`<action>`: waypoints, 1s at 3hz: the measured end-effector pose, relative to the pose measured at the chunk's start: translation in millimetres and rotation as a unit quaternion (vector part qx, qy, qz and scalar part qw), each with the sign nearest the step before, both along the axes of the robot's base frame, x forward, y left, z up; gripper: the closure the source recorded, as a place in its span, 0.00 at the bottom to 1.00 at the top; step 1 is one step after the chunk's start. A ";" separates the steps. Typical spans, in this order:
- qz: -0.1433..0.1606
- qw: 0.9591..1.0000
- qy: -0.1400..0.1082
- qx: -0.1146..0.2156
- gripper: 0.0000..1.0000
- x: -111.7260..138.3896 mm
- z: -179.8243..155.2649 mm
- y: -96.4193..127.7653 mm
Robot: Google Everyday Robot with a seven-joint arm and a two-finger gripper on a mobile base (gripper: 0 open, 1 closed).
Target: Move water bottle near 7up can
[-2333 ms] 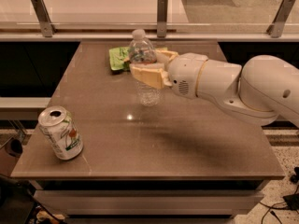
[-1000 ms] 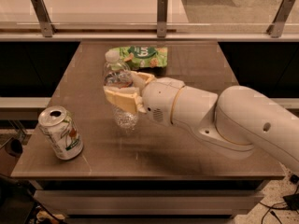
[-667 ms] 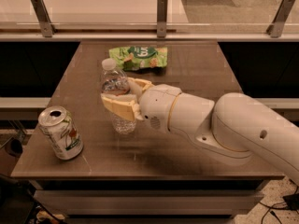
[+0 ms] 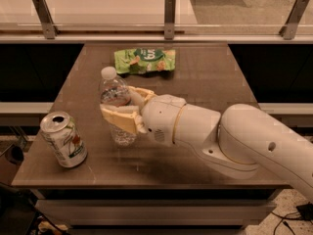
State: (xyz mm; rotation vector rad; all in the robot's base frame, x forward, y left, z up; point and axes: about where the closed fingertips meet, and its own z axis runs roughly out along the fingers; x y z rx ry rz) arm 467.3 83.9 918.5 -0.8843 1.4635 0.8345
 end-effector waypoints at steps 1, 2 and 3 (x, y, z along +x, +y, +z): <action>0.002 1.000 -0.001 -0.001 0.84 -1.0 0.6 2.0; 0.003 1.000 -0.002 -0.001 0.61 -1.9 1.3 3.9; 0.005 1.000 -0.002 -0.002 0.38 -2.8 2.0 5.7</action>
Offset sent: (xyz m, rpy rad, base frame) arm -0.0009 0.0017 0.0005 -0.0011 -0.0011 0.0034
